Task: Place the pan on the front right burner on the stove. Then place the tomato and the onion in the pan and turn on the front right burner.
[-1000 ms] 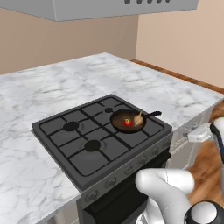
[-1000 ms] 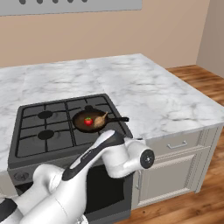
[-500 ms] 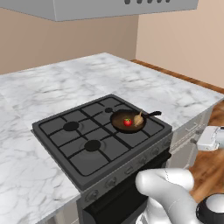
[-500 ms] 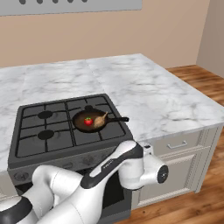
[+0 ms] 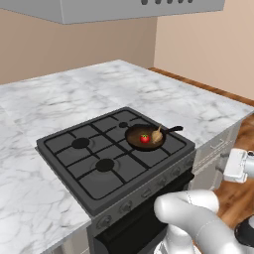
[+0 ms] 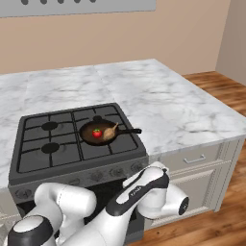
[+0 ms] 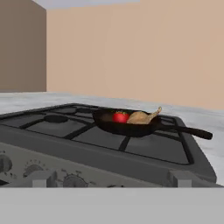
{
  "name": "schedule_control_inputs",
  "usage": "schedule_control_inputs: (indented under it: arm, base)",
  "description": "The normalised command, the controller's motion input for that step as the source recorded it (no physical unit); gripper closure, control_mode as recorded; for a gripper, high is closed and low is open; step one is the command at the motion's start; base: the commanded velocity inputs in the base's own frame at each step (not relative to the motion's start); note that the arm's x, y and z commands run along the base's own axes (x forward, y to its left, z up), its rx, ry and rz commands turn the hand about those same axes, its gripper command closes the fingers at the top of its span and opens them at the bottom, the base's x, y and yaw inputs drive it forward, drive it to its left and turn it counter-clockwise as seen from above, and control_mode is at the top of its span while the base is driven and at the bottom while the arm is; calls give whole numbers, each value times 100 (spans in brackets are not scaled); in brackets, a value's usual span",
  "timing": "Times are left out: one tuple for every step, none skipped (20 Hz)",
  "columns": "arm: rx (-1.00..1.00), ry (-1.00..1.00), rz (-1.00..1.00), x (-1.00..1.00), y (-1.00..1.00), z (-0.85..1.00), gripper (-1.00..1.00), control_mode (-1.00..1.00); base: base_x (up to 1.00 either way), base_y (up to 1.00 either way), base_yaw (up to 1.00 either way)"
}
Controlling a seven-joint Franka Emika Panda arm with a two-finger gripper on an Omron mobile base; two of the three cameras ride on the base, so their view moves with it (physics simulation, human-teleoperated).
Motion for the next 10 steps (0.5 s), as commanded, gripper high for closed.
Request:
schedule_control_inputs:
  arm:
    - [0,-16,0,0,0,-19,-100,-100]
    - [0,-16,0,0,0,-16,-100,-100]
    - [0,-16,0,0,0,-11,-100,-100]
    - [0,-15,0,0,0,-9,-100,-100]
    - [0,-14,0,0,0,-8,-100,-100]
    - [0,-13,0,0,0,-4,-100,-100]
    - [0,-8,0,0,0,-10,-100,-100]
    - [0,-7,0,0,0,-13,-100,-100]
    - [0,-6,0,0,0,-16,-100,-100]
    - [0,-4,0,0,0,-17,-100,-100]
  base:
    - [0,0,0]
    - [0,0,0]
    - [0,0,0]
    - [0,0,0]
    - [0,0,0]
    - [0,0,0]
    - [0,0,0]
    - [0,0,0]
    - [0,0,0]
    - [0,0,0]
